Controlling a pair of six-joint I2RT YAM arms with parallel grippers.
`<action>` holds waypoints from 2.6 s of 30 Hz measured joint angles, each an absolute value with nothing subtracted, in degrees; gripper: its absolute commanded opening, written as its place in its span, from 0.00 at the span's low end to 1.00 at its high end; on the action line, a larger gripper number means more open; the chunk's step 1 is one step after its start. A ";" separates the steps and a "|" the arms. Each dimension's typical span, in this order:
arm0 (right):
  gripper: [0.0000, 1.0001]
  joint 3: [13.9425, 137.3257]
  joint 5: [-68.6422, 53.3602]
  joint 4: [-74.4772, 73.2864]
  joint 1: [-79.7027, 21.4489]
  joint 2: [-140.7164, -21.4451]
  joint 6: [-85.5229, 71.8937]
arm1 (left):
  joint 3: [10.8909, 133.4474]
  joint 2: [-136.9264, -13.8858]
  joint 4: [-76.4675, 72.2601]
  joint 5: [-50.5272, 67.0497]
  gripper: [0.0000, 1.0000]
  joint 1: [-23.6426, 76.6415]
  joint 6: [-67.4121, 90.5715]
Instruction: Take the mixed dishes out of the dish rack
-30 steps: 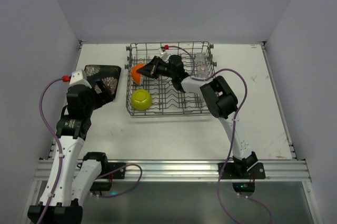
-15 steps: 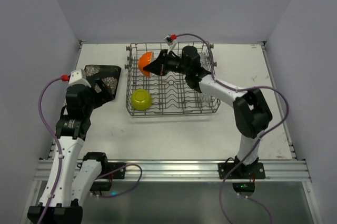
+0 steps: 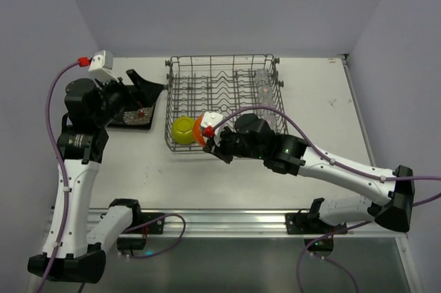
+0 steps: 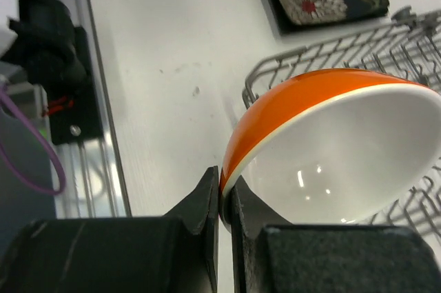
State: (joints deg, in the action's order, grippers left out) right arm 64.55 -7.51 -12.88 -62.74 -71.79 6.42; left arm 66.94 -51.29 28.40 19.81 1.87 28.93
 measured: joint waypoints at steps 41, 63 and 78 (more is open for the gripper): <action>0.00 71.31 17.30 -44.66 -77.62 -81.21 11.44 | 67.57 -75.72 37.01 5.37 0.12 46.28 23.46; 0.81 72.53 21.91 -44.10 -77.62 -80.62 10.85 | 64.10 -71.68 37.87 -7.01 0.00 46.02 25.08; 0.99 63.09 28.29 -33.21 -76.73 -56.40 9.39 | 51.86 -57.87 34.50 -8.05 0.00 40.84 30.04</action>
